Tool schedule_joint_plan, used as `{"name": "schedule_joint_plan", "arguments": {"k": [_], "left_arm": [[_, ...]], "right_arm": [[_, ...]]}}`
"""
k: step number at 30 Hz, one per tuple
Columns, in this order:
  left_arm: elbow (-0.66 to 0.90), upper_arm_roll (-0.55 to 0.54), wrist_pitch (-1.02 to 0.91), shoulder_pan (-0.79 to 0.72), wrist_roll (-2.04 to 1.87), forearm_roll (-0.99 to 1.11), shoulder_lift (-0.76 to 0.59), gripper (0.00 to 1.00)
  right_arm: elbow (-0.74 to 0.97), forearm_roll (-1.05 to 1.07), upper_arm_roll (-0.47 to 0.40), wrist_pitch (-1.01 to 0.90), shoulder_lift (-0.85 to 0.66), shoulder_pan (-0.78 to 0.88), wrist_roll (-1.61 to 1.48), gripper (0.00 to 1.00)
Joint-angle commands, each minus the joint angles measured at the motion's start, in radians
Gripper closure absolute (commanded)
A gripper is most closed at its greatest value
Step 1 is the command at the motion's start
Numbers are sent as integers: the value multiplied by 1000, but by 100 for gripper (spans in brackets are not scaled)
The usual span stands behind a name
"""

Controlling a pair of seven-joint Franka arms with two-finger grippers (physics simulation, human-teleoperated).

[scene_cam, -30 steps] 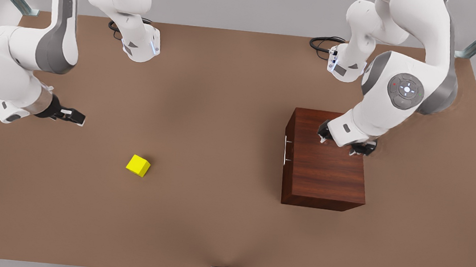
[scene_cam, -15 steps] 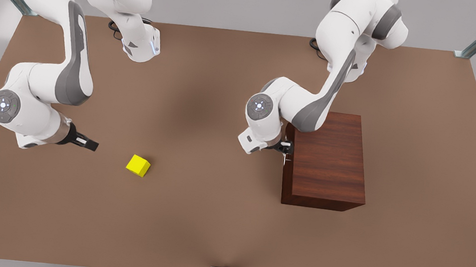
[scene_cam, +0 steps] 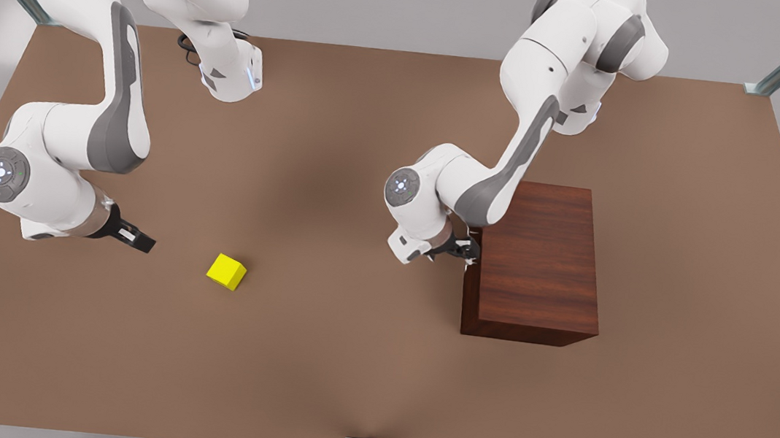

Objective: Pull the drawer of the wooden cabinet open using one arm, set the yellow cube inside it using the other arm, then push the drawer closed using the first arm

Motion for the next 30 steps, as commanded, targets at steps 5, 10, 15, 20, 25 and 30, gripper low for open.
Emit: {"name": "schedule_joint_plan", "arguments": {"k": [5, 10, 15, 20, 25, 30], "left_arm": [[-59, -1, 5, -11, -139, 30, 4, 0], [-62, -1, 33, -25, -186, 21, 15, 0], [-60, -3, 61, -21, -190, -14, 29, 0], [-50, -1, 59, -21, -193, -54, 35, 0], [-24, -3, 58, -34, -236, -55, 39, 0], [22, -9, 61, -49, -278, -55, 75, 0]], "right_arm": [[0, -4, 0, -3, -1, 2, 85, 0], [-1, -4, 0, -4, -1, 2, 85, 0], [-1, -4, 0, -4, -1, 2, 85, 0], [-1, -4, 0, -4, 0, 3, 87, 0], [-1, -4, 0, -4, 0, 3, 85, 0], [-1, -4, 2, -4, 3, 3, 87, 0]]}}
